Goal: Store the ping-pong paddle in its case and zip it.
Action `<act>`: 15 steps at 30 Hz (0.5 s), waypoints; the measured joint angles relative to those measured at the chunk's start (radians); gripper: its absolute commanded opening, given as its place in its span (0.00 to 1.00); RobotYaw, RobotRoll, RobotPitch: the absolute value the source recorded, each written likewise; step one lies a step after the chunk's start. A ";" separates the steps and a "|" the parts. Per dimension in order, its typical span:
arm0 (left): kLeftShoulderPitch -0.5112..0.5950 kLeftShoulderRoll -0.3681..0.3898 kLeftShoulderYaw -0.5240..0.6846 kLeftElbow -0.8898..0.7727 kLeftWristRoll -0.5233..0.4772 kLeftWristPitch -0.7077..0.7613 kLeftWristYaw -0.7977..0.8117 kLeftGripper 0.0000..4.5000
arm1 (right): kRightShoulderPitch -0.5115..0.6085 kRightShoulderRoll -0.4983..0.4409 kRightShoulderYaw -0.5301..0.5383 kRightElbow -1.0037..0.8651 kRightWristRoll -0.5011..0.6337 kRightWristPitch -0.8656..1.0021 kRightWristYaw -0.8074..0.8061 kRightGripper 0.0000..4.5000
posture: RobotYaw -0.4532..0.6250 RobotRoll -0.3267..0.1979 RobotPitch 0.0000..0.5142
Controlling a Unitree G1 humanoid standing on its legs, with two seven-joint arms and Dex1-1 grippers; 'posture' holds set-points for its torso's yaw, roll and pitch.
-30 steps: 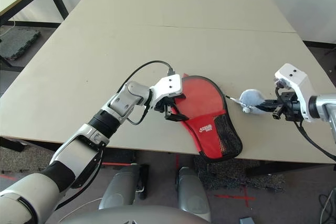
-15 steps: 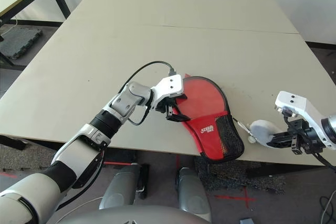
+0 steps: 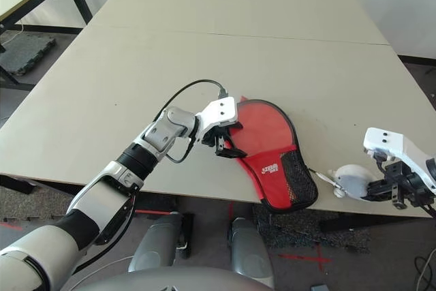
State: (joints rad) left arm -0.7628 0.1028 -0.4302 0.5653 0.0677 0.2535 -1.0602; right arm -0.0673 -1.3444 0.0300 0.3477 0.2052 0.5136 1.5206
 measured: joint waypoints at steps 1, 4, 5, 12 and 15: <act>0.009 0.017 0.006 -0.020 -0.003 0.009 -0.001 1.00 | -0.042 -0.001 -0.003 0.022 0.007 0.020 0.013 0.60 | 0.42 0.62 0.27; 0.036 0.064 0.024 -0.095 -0.015 0.049 -0.003 1.00 | -0.185 -0.002 -0.032 0.097 0.033 0.075 0.026 0.84 | 0.42 0.62 0.27; 0.047 0.087 0.029 -0.126 -0.020 0.071 -0.008 1.00 | -0.243 0.003 -0.045 0.137 0.039 0.090 0.020 0.93 | 0.43 0.62 0.27; 0.129 0.244 0.109 -0.304 -0.079 0.268 -0.017 1.00 | -0.386 0.075 -0.089 0.267 0.069 0.147 -0.012 0.99 | 0.45 0.62 0.27; 0.151 0.310 0.164 -0.357 -0.113 0.331 -0.004 1.00 | -0.457 0.149 -0.137 0.330 0.082 0.144 -0.101 0.99 | 0.46 0.62 0.27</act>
State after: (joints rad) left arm -0.6115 0.4126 -0.2661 0.2079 -0.0451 0.5848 -1.0642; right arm -0.5240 -1.1959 -0.1070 0.6772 0.2872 0.6577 1.4199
